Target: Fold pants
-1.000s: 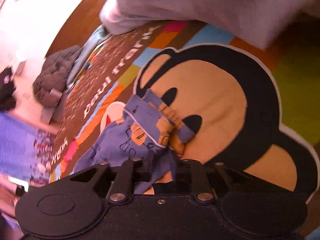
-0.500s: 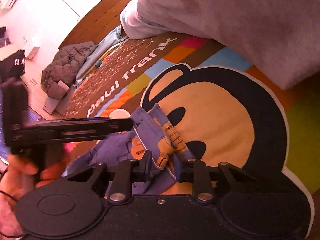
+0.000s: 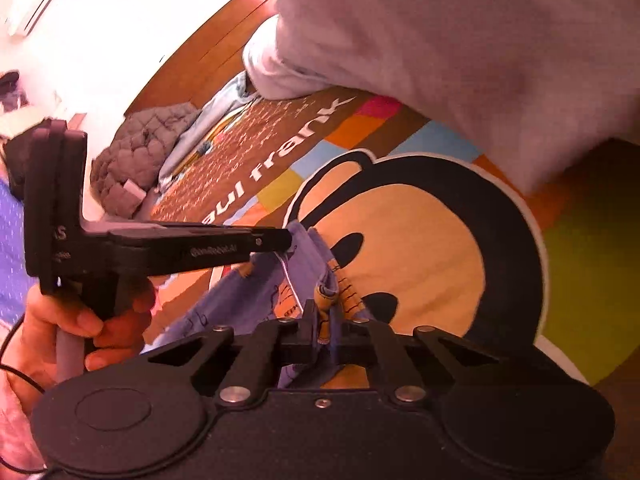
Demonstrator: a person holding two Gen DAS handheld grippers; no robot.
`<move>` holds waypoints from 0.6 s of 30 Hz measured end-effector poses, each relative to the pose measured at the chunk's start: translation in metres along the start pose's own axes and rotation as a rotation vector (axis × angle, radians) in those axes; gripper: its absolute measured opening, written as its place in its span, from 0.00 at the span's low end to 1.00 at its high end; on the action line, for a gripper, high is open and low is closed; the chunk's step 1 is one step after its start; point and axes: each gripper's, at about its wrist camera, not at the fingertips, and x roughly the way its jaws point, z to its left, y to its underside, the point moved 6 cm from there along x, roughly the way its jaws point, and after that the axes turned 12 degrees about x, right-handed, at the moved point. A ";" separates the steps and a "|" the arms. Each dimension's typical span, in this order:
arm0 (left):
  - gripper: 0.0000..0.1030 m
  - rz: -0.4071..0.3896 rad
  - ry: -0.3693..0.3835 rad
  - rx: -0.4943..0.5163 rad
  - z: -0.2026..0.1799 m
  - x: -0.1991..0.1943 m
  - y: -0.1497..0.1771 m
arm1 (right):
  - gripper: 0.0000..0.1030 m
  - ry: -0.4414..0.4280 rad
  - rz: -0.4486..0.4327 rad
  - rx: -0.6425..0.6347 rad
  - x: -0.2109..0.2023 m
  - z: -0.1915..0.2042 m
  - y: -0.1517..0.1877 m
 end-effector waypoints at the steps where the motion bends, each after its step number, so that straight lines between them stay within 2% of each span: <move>1: 0.08 0.012 -0.011 0.007 -0.003 0.005 0.000 | 0.05 0.014 0.005 -0.003 0.002 -0.002 0.001; 2: 0.11 0.020 -0.016 0.011 -0.004 0.008 -0.001 | 0.05 0.028 0.018 -0.002 0.005 -0.004 0.002; 4: 0.26 0.027 -0.041 0.011 -0.006 0.010 -0.002 | 0.06 0.053 0.043 0.000 0.010 -0.007 0.004; 6: 0.53 0.026 -0.069 -0.008 -0.001 0.005 -0.002 | 0.08 0.056 0.048 0.002 0.009 -0.008 0.004; 7: 0.59 0.015 -0.074 -0.031 0.004 -0.001 -0.002 | 0.11 0.054 0.051 0.002 0.008 -0.007 0.003; 8: 0.69 -0.002 -0.080 -0.060 0.011 -0.009 0.000 | 0.16 0.048 0.051 0.007 0.006 -0.007 0.003; 9: 0.77 -0.024 -0.102 -0.103 0.020 -0.019 0.003 | 0.26 0.039 0.049 0.015 0.004 -0.006 0.002; 10: 0.81 -0.045 -0.128 -0.146 0.029 -0.030 0.008 | 0.32 0.036 0.045 0.016 0.002 -0.005 0.002; 11: 0.88 -0.066 -0.156 -0.188 0.037 -0.040 0.015 | 0.45 0.043 0.035 0.005 0.000 -0.004 0.001; 12: 0.91 -0.091 -0.195 -0.245 0.047 -0.054 0.027 | 0.52 0.052 0.019 -0.015 -0.002 -0.001 0.001; 15: 0.96 -0.103 -0.277 -0.375 0.064 -0.088 0.074 | 0.56 0.076 -0.025 -0.122 -0.005 0.013 0.000; 18: 0.96 -0.089 -0.309 -0.422 0.063 -0.115 0.136 | 0.66 0.061 -0.041 -0.324 -0.001 0.046 0.011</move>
